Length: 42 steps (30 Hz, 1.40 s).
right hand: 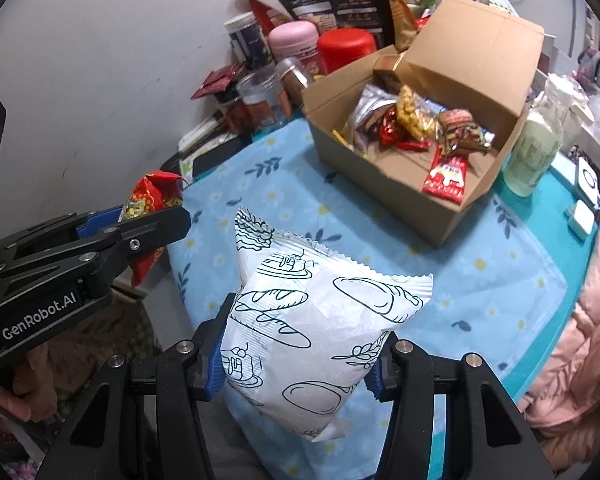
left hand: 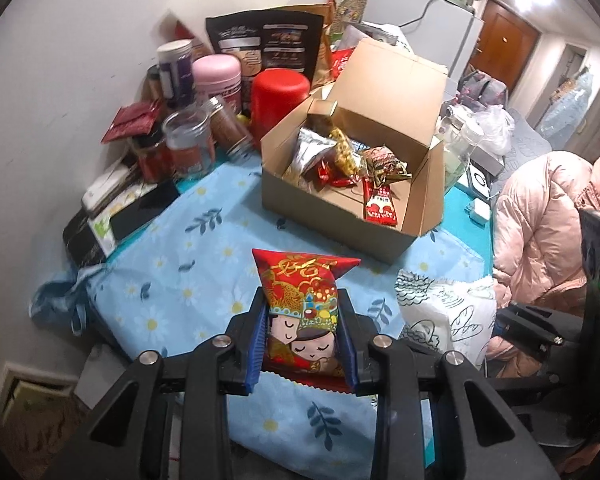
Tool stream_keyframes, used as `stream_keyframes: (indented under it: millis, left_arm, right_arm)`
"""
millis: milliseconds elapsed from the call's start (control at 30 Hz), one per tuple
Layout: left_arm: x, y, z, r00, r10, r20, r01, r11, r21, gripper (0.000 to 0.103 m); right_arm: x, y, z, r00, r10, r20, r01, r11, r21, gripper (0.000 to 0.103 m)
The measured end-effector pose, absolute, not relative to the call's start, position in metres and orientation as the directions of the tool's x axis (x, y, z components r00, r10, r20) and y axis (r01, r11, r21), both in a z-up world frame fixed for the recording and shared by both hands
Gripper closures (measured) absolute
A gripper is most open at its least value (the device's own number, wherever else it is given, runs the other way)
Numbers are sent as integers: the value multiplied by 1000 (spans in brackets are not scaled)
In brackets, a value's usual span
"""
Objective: Organize snacks
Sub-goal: 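Lift the red packet and white bag and carry both over the box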
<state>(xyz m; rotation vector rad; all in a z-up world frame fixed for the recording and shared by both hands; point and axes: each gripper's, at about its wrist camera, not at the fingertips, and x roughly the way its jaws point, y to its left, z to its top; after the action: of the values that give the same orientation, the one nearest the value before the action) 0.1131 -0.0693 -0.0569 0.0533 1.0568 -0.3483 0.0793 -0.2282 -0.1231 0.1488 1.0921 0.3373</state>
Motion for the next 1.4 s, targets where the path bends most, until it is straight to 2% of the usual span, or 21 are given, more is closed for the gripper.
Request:
stream_keyframes:
  millis: [767,1033,1400]
  left_arm:
    - [253,-117,-29,489,-346,-801,447,888,-110,72]
    - [300,-154,-41,472,-382,-795,522,847,-97,72]
    - [339,-186,-88,397,-393,-829,571,813,-111,72]
  right_arm:
    - [206,-267,-74,536,261,-803,-91,963,253,50]
    - [246,-296,-86,547,226,-806,0,963,270,50]
    - [286,-325,-120,535,171,-827,77,965,249,50]
